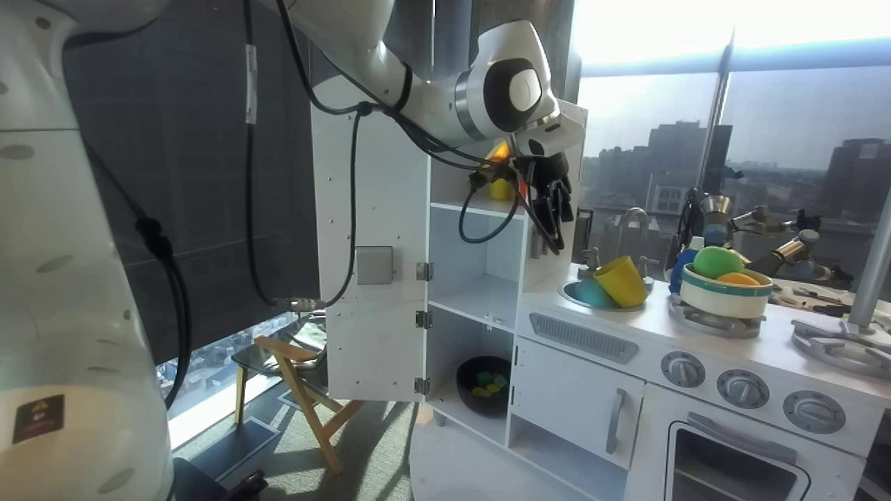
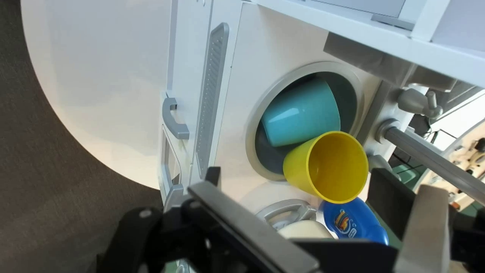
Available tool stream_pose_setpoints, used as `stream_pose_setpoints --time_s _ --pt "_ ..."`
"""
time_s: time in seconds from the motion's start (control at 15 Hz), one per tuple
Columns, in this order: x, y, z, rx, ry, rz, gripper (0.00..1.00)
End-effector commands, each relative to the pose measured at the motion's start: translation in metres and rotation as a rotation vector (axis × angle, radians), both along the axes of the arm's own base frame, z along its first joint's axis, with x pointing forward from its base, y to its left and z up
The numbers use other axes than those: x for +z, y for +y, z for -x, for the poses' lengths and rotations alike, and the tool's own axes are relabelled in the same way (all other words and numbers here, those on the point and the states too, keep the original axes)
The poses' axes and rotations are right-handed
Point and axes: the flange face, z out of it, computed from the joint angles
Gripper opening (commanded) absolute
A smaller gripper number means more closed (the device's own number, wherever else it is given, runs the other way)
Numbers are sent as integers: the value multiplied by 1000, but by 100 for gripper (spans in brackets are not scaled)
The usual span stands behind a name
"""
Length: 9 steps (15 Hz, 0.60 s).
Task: Put the orange cup on the top shelf of the upper cabinet.
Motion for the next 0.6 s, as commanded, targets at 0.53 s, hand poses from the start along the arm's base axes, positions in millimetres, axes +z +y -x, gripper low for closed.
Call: stream_pose_setpoints --time_s 0.53 --pt "31 -94 6 248 242 309 100"
